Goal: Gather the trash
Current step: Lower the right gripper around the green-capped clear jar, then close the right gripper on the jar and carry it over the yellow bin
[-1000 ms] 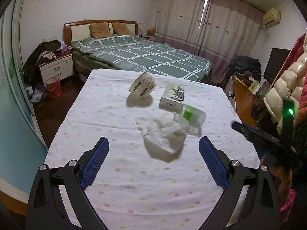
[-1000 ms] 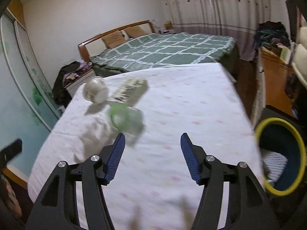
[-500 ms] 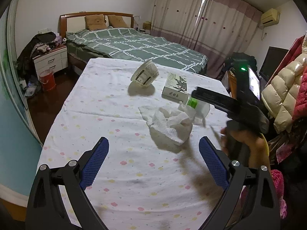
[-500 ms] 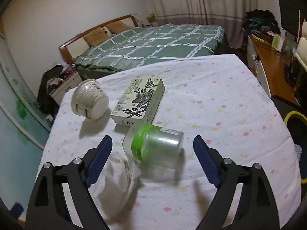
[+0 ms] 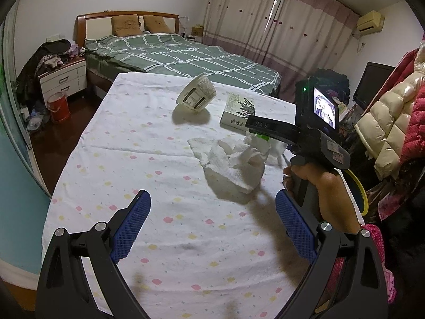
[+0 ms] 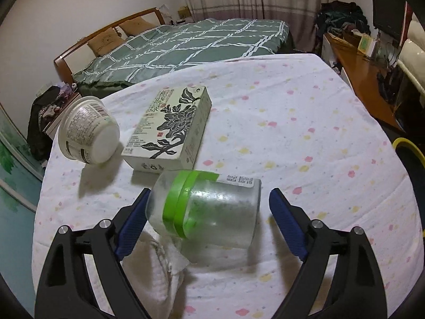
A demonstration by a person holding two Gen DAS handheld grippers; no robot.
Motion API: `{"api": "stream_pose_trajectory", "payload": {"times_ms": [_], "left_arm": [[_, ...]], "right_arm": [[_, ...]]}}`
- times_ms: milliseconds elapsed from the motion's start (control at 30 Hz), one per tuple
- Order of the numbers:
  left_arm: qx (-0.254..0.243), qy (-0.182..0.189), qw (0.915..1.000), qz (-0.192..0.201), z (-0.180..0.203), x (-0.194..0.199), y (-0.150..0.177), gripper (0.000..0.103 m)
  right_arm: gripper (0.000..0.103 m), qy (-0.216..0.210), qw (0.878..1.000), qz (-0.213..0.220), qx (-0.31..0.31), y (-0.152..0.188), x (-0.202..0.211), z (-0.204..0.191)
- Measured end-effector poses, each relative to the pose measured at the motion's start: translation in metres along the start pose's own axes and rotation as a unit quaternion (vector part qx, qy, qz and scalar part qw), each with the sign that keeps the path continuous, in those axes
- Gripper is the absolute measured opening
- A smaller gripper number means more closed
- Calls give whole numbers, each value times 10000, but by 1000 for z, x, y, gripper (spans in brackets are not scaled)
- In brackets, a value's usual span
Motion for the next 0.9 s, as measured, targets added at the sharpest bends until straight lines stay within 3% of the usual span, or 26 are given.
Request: {"api": "stream_pose_trajectory", "payload": {"times_ms": [67,267,533,900], "left_arm": [[-20,4,10000,-3,2,0,1,93],[-39,-4,10000,-8,2,0,1,93],[-106,16,9999,-58,9,-4,1,93],[-295,27,9995,-130,24,-13,0,93]], "right_arm": [[75,-76,10000,-35,12,0,0,-1],[75,-261,9996,-124,-37,0,7,7],[75,-491,9987,127,-86,-5,44,32],[75,-455,9967,654,-168,-15,110,108]]}}
Point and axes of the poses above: each gripper's, at about its wrist camera, not at the fingertips, and x roughly against the way its jaws point, z to its right, y to its underside, the point moved 7 cm from there along -x, roughly the way its jaws point, and after that the axes turned 4 degrees about -x, right-handed, at the moved point
